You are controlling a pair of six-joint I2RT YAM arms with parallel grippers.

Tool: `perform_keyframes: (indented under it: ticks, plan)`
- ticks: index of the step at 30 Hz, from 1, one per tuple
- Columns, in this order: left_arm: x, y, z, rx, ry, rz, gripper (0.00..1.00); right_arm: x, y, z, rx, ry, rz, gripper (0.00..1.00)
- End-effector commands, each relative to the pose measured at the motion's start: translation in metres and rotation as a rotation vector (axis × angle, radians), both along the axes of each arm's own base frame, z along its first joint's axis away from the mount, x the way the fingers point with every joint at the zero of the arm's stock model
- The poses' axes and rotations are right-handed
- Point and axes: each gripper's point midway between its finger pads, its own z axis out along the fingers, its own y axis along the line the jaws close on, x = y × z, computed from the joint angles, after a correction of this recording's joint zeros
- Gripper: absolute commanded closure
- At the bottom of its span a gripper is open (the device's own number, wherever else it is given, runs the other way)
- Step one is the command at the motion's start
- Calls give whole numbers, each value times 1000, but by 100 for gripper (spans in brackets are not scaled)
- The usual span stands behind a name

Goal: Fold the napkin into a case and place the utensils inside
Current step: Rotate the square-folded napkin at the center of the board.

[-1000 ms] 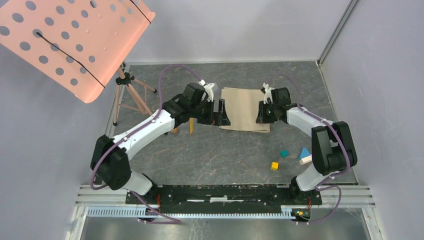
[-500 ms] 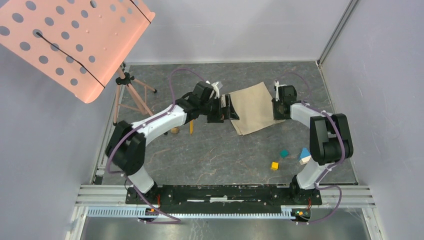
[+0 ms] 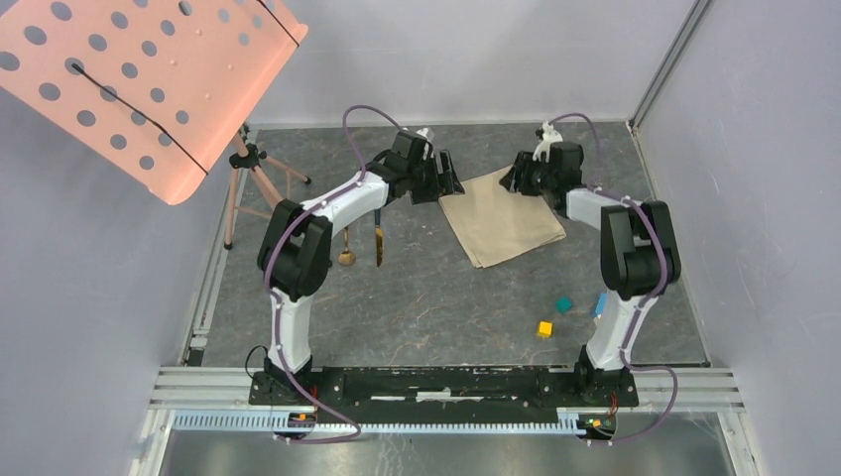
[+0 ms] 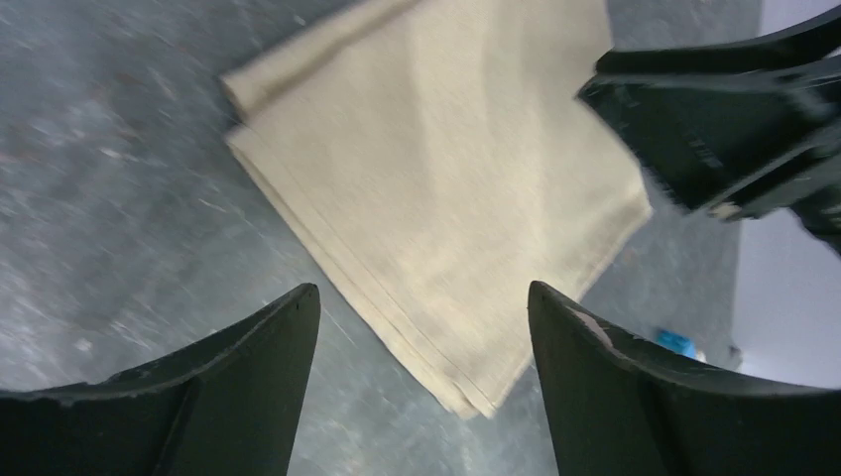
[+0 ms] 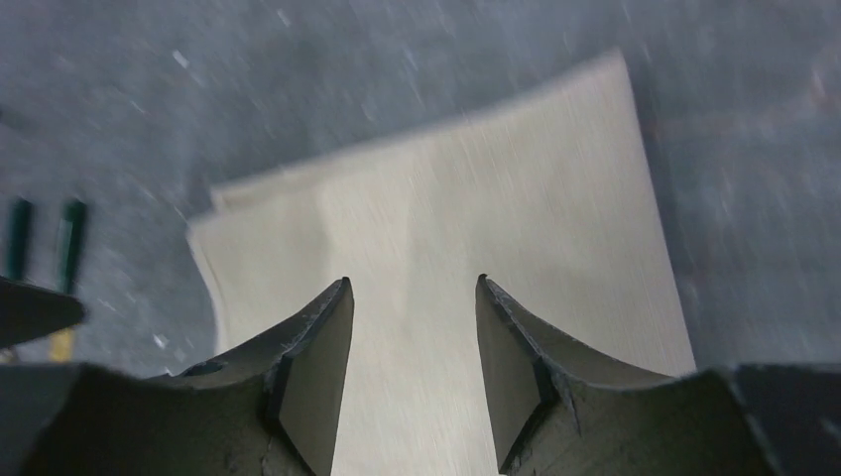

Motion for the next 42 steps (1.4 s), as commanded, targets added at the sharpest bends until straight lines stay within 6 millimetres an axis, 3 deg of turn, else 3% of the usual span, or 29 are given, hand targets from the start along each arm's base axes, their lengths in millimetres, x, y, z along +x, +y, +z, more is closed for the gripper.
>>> perform_keyframes:
  ticks: [1, 3, 7, 11, 16, 20, 25, 30, 37, 42]
  plan:
    - [41, 21, -22, 89, -59, 70, 22, 64, 34, 65, 194, -244, 95, 46]
    - [54, 22, -30, 80, -68, 88, 29, 69, 34, 60, 179, -250, 117, 46]
    - [68, 21, -52, 130, -67, 73, 28, 69, 14, 37, 145, -225, 89, 46]
    - [74, 28, -70, 177, -73, 79, 29, 65, -1, 32, 145, -239, 76, 47]
    - [77, 25, -80, 117, -39, 73, 43, 51, -9, 23, 138, -227, 67, 47]
    - [78, 18, -75, 82, -48, 55, 48, 48, -13, 27, 133, -235, 59, 47]
    - [80, 17, -71, 77, -67, 45, 67, 48, -14, 30, 131, -245, 55, 47]
    - [87, 7, -51, 40, -114, 10, 87, 48, -13, 29, 135, -244, 59, 48]
    - [89, 0, -21, 4, -185, -11, 91, 49, -13, 28, 140, -241, 60, 48]
    - [92, -3, -23, 5, -170, -13, 92, 49, -12, 27, 144, -240, 61, 48]
